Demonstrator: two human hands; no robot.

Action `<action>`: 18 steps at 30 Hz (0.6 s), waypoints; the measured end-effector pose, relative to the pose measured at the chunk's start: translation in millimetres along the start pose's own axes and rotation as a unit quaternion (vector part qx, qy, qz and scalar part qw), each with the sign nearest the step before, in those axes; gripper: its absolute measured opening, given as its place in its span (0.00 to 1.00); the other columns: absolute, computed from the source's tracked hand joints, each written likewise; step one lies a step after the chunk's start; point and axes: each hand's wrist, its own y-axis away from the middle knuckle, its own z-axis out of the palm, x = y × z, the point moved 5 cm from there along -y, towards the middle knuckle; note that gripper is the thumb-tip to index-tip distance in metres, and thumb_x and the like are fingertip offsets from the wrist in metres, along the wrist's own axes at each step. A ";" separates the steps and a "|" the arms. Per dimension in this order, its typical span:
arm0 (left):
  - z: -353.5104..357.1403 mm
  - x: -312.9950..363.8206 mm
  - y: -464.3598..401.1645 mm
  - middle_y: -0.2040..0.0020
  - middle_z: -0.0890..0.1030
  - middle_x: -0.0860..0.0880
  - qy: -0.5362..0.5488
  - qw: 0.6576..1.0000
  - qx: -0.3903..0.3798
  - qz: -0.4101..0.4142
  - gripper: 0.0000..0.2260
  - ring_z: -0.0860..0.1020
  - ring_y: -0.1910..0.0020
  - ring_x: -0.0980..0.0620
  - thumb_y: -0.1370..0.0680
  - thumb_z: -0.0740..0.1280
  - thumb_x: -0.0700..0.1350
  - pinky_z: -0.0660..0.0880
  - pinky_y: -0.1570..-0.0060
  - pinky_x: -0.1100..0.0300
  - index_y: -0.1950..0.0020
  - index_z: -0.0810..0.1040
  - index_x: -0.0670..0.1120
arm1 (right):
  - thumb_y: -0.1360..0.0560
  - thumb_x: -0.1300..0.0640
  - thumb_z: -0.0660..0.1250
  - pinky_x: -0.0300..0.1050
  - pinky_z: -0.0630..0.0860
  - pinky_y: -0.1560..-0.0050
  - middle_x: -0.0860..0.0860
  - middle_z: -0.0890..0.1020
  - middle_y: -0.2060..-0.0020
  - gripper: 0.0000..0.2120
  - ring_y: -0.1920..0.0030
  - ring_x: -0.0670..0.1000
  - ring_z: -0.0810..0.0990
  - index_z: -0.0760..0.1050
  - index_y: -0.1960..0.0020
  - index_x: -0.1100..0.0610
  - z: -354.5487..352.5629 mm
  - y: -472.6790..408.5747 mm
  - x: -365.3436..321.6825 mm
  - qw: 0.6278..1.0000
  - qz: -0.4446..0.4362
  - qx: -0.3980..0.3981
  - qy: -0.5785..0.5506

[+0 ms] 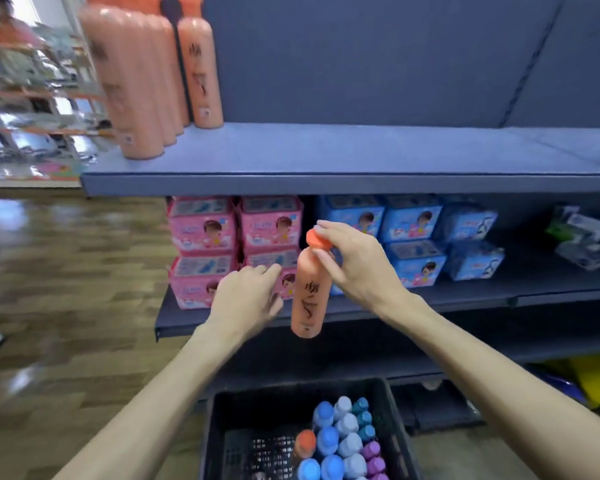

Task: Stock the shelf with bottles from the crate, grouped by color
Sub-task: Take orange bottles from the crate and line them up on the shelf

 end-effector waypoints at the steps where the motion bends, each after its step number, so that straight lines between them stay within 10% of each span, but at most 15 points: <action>1: -13.1 -2.6 -6.4 0.61 0.78 0.50 0.001 1.000 0.011 0.001 0.12 0.78 0.61 0.45 0.28 0.66 0.50 0.67 0.68 0.56 0.48 0.73 0.47 | 0.23 0.57 0.69 0.47 0.73 0.34 0.54 0.79 0.36 0.18 0.36 0.52 0.78 0.78 0.35 0.60 -10.8 -9.4 -6.5 1.000 -0.007 0.010 0.003; 18: -159.4 -50.7 -82.6 0.61 0.80 0.52 -0.040 0.989 0.144 -0.006 0.12 0.79 0.59 0.45 0.25 0.59 0.52 0.70 0.66 0.57 0.44 0.71 0.49 | 0.23 0.55 0.68 0.39 0.78 0.44 0.49 0.85 0.48 0.13 0.50 0.46 0.82 0.81 0.40 0.57 -148.4 -172.5 -78.4 0.991 -0.045 0.123 -0.038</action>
